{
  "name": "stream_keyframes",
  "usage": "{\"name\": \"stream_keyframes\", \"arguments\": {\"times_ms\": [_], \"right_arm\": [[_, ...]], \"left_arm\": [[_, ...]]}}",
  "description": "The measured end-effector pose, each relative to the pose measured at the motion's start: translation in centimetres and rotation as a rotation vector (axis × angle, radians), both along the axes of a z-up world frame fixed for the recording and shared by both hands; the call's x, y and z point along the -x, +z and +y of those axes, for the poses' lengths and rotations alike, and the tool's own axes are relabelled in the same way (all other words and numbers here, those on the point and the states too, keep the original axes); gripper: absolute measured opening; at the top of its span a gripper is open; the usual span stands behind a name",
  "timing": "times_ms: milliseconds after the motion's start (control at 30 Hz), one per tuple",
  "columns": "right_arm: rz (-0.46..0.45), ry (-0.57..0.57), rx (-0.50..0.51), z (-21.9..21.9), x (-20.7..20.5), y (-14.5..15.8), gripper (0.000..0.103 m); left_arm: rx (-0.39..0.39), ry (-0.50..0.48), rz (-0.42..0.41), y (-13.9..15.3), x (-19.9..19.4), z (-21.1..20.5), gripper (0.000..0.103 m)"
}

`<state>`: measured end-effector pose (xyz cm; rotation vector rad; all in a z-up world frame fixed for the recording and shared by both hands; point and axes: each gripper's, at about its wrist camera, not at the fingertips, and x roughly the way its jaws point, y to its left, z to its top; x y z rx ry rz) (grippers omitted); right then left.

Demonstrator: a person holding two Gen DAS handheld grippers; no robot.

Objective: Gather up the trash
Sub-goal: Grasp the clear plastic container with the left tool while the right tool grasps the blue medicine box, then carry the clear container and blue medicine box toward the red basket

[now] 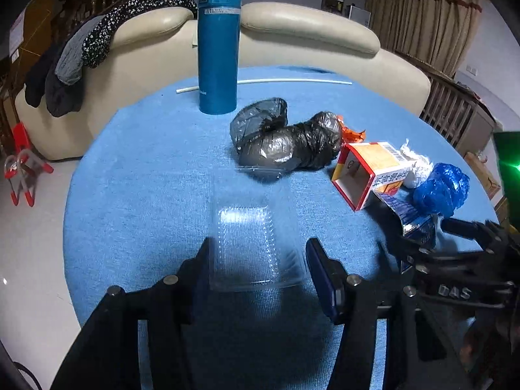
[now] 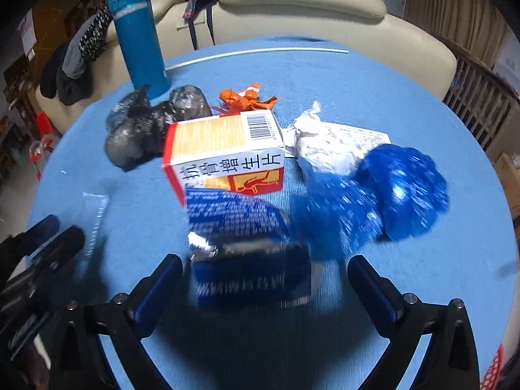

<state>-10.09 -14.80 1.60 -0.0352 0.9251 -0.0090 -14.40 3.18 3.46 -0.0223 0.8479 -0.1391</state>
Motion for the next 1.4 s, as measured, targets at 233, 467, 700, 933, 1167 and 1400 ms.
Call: {"name": "stream_keyframes", "arguments": {"times_ms": [233,467,700,933,1167,1400], "right_arm": [[-0.02,-0.003,-0.012,-0.5,-1.2,-0.8,0.095],[-0.039,-0.013,-0.096,-2.3,-0.2,0.1,0.075],[-0.075,-0.023,-0.168,-2.8,3.1,0.9,0.075],[-0.112,-0.033,-0.205,-3.2,6.5,1.9,0.075],[-0.152,-0.066,-0.187,-4.0,9.1,3.3,0.075],[-0.184,-0.102,-0.168,-5.0,11.8,4.5,0.075]], "left_arm": [[-0.064,-0.005,0.008,-1.1,0.0,-0.7,0.049],[-0.053,-0.002,0.007,-1.1,0.1,-0.5,0.046],[0.006,0.001,-0.006,0.2,0.6,0.3,0.045],[-0.011,-0.022,-0.023,1.3,2.4,-1.1,0.045],[-0.022,-0.056,-0.04,2.1,4.0,-2.7,0.045],[-0.031,-0.103,-0.068,3.2,5.7,-4.5,0.045]]}}
